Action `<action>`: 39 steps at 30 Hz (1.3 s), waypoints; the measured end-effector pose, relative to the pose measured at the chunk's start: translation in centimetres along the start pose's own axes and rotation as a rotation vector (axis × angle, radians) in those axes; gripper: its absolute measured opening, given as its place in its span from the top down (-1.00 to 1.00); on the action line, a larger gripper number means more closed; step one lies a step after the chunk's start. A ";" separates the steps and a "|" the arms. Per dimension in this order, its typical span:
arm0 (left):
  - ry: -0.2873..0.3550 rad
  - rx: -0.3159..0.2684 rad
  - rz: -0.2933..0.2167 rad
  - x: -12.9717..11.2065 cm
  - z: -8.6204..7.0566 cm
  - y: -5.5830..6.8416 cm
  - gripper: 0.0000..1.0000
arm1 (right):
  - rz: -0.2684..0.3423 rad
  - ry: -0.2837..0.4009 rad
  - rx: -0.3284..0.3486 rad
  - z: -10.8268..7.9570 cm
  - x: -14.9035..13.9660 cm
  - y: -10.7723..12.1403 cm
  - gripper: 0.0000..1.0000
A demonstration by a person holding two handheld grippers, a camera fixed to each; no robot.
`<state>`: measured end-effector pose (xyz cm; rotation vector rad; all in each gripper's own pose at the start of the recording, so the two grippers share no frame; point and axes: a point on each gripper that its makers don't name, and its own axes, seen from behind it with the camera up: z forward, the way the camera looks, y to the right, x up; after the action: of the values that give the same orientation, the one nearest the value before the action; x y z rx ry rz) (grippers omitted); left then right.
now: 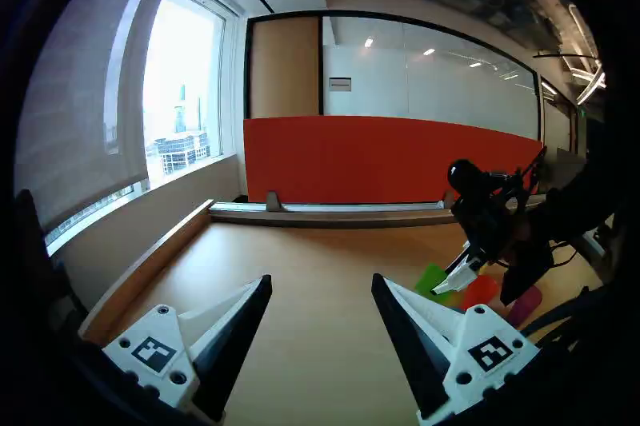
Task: Pour water
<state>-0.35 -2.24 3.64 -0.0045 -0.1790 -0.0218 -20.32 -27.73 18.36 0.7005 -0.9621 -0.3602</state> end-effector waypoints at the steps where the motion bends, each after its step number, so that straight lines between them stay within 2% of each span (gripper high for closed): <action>1: 0.000 0.000 0.001 0.0 0.0 0.0 -0.85 | 0.003 0.012 0.003 -0.1 0.1 -0.1 -0.65; 5: 0.005 -0.001 0.006 0.4 -0.1 0.0 -0.85 | 0.031 0.077 0.026 -1.1 1.1 -0.8 -0.64; 8: 0.012 -0.006 0.010 0.9 -0.2 0.3 -0.85 | 0.062 0.154 0.048 -2.4 2.2 -1.3 -0.65; 14: 0.032 -0.023 0.030 2.2 -0.3 1.2 -0.85 | 0.095 0.366 0.093 -7.1 5.7 -2.6 -0.64; 20: 0.056 -0.047 0.045 3.9 -0.6 2.5 -0.85 | 0.121 0.574 0.110 -13.7 8.2 -3.7 -0.64; 26: 0.081 -0.075 0.059 5.6 -1.2 4.0 -0.85 | 0.137 0.757 0.077 -21.0 9.0 -3.5 -0.64; 32: 0.090 -0.112 0.072 6.5 -1.8 5.8 -0.85 | 0.120 0.937 0.028 -28.3 8.1 -3.3 -0.64; 39: 0.101 -0.158 0.086 7.4 -2.2 7.8 -0.85 | 0.064 1.073 -0.061 -35.0 5.4 -3.6 -0.64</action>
<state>7.47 5.34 2.72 -0.1687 -0.0751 0.0499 12.13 -20.05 6.04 0.6743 0.0478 0.0708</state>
